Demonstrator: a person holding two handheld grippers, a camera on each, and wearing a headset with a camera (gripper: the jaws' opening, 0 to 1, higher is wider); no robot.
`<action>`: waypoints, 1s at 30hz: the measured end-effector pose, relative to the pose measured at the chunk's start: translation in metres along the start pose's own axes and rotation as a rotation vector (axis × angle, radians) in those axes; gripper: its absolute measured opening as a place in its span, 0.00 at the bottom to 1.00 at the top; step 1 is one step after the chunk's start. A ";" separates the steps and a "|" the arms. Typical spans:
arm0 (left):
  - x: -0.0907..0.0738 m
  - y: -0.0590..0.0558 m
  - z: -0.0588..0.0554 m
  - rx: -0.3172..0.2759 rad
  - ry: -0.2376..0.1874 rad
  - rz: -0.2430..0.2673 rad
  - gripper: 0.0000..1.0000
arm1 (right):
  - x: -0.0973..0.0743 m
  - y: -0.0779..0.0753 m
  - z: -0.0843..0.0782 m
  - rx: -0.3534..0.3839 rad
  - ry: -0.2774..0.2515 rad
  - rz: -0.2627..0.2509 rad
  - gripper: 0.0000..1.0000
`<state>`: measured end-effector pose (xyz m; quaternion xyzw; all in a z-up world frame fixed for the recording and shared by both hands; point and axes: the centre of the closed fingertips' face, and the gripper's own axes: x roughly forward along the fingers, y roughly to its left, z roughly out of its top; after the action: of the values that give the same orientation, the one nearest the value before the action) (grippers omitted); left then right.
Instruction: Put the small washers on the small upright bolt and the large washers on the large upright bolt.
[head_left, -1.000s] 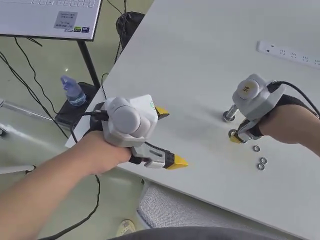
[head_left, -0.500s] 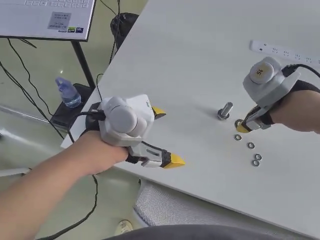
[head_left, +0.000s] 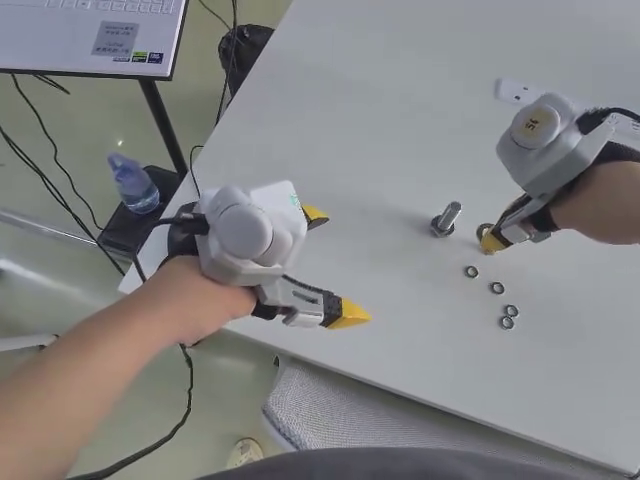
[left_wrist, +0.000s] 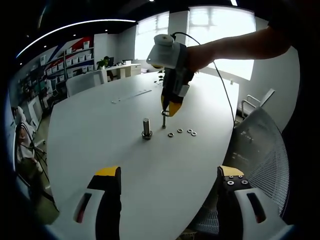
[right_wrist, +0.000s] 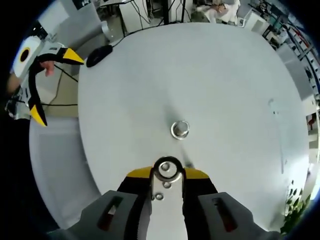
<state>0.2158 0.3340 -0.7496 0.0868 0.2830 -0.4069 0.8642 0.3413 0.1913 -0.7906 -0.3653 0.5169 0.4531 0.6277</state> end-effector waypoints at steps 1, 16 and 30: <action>0.000 0.000 0.000 0.000 -0.001 0.001 0.78 | 0.001 -0.003 0.002 0.000 -0.001 0.000 0.22; -0.002 0.003 -0.002 -0.005 -0.002 0.016 0.83 | 0.006 -0.014 0.025 -0.017 -0.031 -0.012 0.22; 0.004 0.005 -0.006 -0.012 0.020 0.000 0.93 | 0.018 -0.019 0.042 -0.060 -0.037 -0.009 0.22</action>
<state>0.2193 0.3370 -0.7576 0.0856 0.2939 -0.4041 0.8620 0.3741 0.2278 -0.7997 -0.3778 0.4898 0.4720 0.6282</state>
